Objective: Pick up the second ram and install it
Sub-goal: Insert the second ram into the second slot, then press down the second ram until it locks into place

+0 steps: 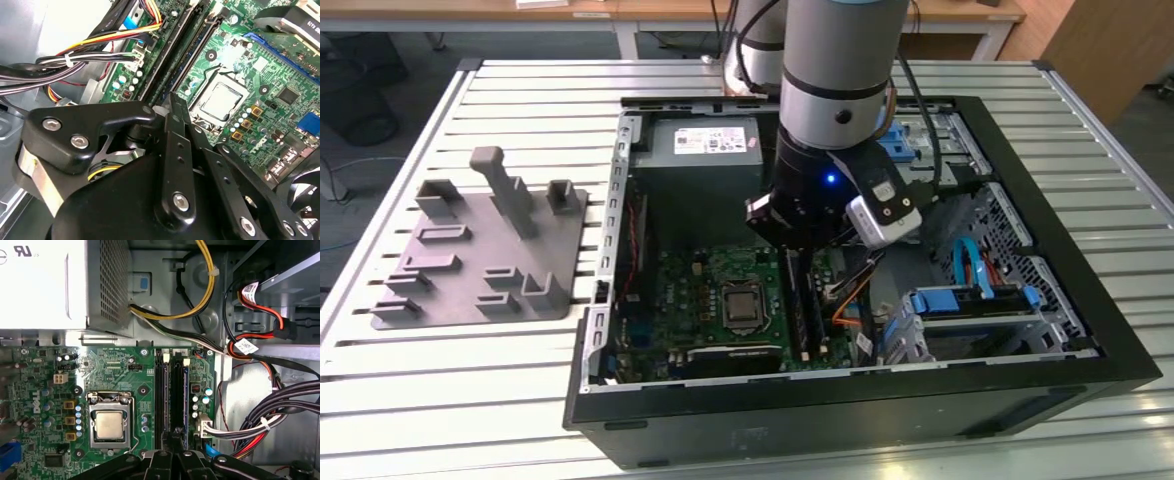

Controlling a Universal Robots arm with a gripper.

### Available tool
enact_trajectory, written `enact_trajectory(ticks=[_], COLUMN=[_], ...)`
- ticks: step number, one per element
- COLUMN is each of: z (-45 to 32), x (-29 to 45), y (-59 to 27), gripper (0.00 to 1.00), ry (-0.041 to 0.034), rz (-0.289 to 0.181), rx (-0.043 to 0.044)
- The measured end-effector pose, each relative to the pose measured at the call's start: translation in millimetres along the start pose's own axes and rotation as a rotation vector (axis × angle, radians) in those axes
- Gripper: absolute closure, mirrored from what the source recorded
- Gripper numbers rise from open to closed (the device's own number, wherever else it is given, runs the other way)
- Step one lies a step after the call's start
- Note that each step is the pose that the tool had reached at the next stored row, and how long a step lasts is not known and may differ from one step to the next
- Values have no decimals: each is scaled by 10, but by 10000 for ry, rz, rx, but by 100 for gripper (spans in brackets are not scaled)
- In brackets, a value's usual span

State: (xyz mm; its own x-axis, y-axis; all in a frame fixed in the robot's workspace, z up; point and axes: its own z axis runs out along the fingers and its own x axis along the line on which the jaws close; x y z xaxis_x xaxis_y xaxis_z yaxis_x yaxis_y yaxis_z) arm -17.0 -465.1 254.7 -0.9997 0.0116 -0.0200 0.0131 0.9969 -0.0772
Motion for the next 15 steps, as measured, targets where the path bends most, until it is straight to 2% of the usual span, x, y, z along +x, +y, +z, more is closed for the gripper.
enact_trajectory(ticks=[11,15], z=[1,55], x=[0,2], y=[0,31], gripper=[90,90], ry=[1,2], rz=[0,3], rx=[0,-91])
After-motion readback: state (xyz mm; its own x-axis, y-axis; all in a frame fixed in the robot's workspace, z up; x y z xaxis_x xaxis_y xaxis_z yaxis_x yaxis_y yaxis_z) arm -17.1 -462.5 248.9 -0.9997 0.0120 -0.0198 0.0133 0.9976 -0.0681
